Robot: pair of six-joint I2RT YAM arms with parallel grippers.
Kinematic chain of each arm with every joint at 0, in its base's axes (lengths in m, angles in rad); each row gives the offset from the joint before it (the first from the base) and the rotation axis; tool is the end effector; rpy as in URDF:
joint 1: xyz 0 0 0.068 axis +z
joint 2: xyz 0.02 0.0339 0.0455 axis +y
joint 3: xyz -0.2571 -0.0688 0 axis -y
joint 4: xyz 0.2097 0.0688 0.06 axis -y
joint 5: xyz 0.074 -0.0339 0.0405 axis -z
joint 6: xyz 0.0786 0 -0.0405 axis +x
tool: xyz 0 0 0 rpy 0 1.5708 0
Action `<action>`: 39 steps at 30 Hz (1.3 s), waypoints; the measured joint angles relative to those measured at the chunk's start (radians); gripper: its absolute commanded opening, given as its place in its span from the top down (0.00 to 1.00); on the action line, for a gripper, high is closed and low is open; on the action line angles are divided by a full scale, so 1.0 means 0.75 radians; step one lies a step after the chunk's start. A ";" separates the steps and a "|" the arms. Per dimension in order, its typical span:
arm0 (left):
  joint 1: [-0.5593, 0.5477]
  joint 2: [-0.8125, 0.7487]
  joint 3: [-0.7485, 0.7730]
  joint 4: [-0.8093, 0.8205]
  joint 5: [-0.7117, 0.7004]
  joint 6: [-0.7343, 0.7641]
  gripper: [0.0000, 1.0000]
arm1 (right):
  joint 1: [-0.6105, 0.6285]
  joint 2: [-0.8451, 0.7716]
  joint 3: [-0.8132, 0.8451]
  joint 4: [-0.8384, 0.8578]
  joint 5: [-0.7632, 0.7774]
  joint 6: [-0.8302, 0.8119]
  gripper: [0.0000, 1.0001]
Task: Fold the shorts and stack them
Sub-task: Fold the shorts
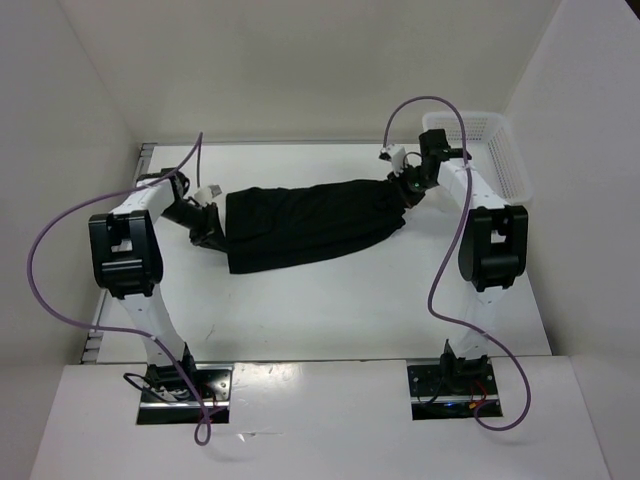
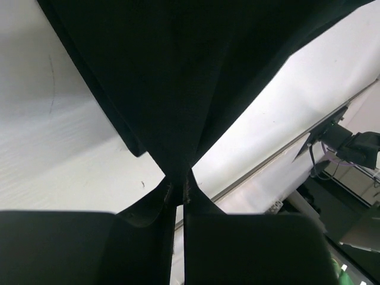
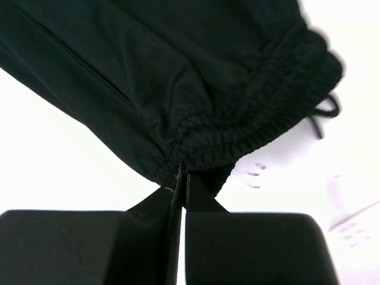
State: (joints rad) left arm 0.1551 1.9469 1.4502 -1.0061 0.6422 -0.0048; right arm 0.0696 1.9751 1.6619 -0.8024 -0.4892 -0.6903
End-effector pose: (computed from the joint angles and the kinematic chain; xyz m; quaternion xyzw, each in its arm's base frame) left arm 0.3399 0.0055 0.1688 -0.0650 0.9462 -0.3121 0.0558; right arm 0.3986 0.0648 0.2136 -0.4013 0.8575 0.1578 0.2805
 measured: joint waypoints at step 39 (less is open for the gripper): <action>-0.225 0.367 0.426 0.558 -0.492 0.001 0.00 | -0.073 -0.009 -0.243 0.187 0.148 0.337 0.23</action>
State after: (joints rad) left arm -0.0135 2.2223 1.7695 -0.5873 0.2729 -0.0044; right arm 0.0151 1.9682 1.4799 -0.6621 -0.3786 -0.4377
